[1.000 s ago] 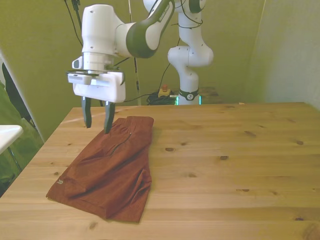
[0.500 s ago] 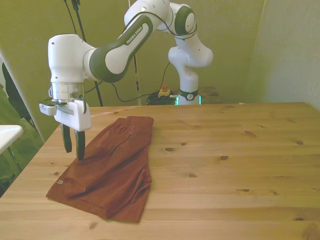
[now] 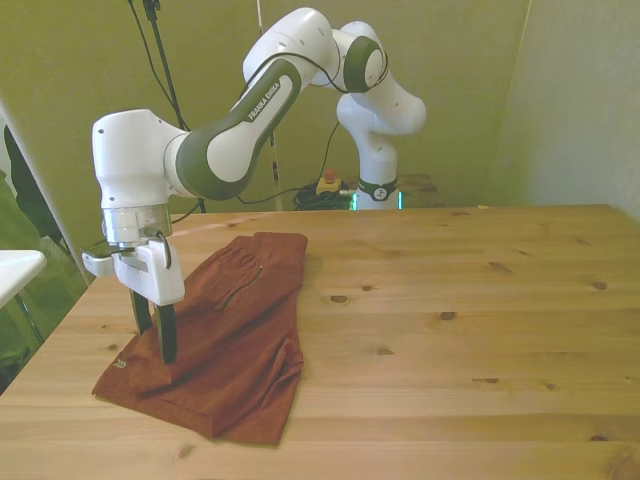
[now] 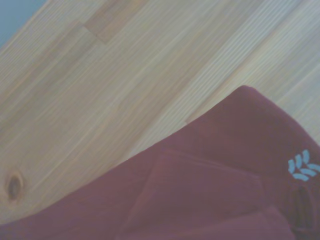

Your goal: Unfold the shorts

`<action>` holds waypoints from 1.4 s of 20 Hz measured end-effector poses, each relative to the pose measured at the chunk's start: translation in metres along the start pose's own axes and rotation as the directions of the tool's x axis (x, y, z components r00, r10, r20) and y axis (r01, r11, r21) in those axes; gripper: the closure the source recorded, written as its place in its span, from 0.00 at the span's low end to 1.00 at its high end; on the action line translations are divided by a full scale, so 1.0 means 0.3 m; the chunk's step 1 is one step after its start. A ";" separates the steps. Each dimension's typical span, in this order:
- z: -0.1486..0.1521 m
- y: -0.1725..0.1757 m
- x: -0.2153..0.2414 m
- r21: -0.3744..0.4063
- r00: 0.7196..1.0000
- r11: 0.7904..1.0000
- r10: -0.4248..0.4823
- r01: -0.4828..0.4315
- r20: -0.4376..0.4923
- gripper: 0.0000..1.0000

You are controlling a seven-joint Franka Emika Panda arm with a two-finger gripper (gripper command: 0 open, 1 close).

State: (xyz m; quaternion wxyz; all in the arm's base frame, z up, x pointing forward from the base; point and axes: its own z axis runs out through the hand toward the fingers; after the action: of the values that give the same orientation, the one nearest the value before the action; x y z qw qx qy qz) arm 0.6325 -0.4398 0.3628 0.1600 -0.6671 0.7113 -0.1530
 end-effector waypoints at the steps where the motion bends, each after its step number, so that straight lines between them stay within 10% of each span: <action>1: 0.001 -0.003 0.000 0.003 1.000 1.000 0.000 0.000 0.001 1.00; 21: -0.003 -0.047 -0.064 0.021 0.999 0.999 -0.039 0.039 0.020 1.00; 28: -0.180 -0.147 -0.306 0.076 0.986 0.983 -0.166 0.165 0.007 1.00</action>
State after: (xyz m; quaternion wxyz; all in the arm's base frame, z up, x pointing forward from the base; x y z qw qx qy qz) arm 0.6543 -0.3506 0.4328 0.1763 -0.7186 0.6460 -0.1877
